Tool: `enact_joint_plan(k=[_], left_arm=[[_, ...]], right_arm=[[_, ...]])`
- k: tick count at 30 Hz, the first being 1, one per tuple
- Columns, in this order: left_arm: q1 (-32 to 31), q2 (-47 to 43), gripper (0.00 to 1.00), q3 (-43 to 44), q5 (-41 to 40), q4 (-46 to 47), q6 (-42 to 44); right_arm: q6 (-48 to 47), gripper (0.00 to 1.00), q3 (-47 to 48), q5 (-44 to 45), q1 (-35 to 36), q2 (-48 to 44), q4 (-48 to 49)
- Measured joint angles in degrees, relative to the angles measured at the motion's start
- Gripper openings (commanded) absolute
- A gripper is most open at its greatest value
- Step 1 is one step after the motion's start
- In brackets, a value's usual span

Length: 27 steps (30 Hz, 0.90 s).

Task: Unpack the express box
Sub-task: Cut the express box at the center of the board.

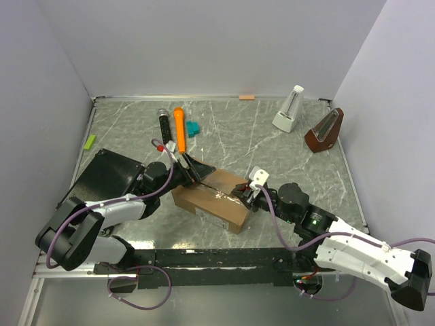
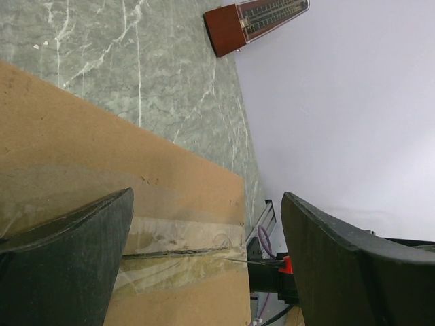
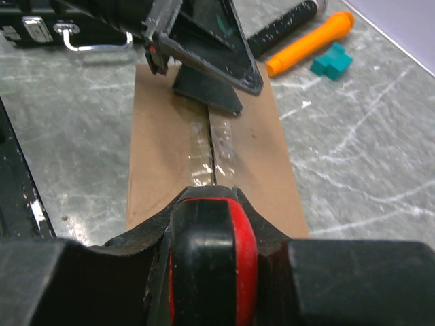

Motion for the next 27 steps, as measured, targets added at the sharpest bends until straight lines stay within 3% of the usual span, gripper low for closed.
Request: enact_joint_plan(k=[8,27], left_arm=[[0.13,0.26,0.94,0.0,0.72,0.31,0.15],[0.22,0.35,0.94,0.0,0.9,0.44,0.15]], right_arm=[[-1.73,0.0,-0.48,-0.59,0.0,2.71,5.77],[-2.34,0.0,-0.48,0.87,0.0,4.39,2.89]])
